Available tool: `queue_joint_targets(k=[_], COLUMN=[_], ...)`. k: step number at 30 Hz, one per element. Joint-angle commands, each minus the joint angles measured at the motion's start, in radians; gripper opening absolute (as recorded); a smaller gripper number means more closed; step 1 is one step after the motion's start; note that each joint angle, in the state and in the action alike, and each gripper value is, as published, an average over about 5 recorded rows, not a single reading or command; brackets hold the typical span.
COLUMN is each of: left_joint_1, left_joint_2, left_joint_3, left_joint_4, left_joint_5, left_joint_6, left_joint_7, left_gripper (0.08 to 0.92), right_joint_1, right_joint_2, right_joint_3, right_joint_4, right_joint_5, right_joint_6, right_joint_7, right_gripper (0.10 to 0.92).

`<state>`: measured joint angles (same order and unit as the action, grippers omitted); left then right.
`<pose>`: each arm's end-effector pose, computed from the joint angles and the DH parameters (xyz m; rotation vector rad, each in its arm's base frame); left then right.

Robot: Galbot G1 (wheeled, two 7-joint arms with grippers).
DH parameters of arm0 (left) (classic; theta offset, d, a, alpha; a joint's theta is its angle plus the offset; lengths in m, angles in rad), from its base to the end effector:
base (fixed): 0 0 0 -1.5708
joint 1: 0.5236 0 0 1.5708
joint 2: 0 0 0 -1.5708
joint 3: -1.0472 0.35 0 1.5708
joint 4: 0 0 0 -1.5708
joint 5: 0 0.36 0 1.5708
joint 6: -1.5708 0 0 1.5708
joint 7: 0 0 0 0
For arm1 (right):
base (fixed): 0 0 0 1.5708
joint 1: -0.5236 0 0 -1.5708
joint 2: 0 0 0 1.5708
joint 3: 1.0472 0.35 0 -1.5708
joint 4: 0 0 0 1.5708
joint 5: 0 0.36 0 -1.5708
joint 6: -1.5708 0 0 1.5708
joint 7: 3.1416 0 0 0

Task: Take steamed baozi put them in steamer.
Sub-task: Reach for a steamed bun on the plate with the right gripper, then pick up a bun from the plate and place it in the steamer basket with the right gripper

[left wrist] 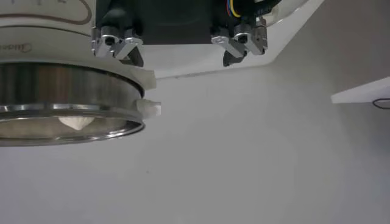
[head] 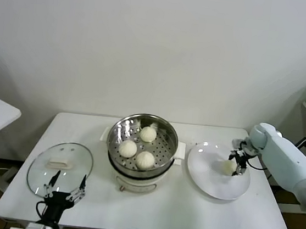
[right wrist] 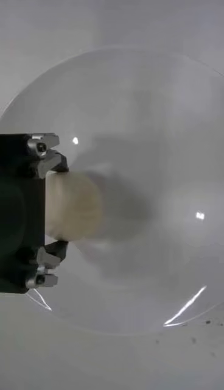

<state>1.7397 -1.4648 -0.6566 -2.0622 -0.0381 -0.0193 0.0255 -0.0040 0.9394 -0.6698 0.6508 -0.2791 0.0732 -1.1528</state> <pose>0.1306 0.0609 -0.3353 0.0421 -2.9611 -0.1821 0.5877 -0.2120 -0.2495 1.2174 -1.3042 1.3096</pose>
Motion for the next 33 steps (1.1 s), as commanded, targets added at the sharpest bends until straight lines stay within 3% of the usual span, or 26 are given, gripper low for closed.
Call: queue_joint_targets(k=[1, 22, 33], left_joint_1=[0.000, 0.012, 0.000], left_joint_2=[-0.001, -0.005, -0.005], left_joint_3=[0.001, -0.002, 0.009], left_joint_4=[-0.001, -0.012, -0.015], left_joint_5=[0.001, 0.001, -0.001], left_joint_6=[0.000, -0.004, -0.008], left_joint_7=[0.000, 0.000, 0.001], left_gripper=[0.823, 0.823, 0.823], right_joint_1=[0.000, 0.039, 0.495], right_joint_2=[0.009, -0.010, -0.042], right_joint_3=[0.003, -0.052, -0.583], right_joint_4=[-0.019, 0.014, 0.201], right_joint_5=[0.025, 0.121, 0.623], right_joint_6=[-0.009, -0.029, -0.151], right_joint_7=[-0.001, 0.001, -0.007], right_gripper=[0.716, 0.672, 0.670])
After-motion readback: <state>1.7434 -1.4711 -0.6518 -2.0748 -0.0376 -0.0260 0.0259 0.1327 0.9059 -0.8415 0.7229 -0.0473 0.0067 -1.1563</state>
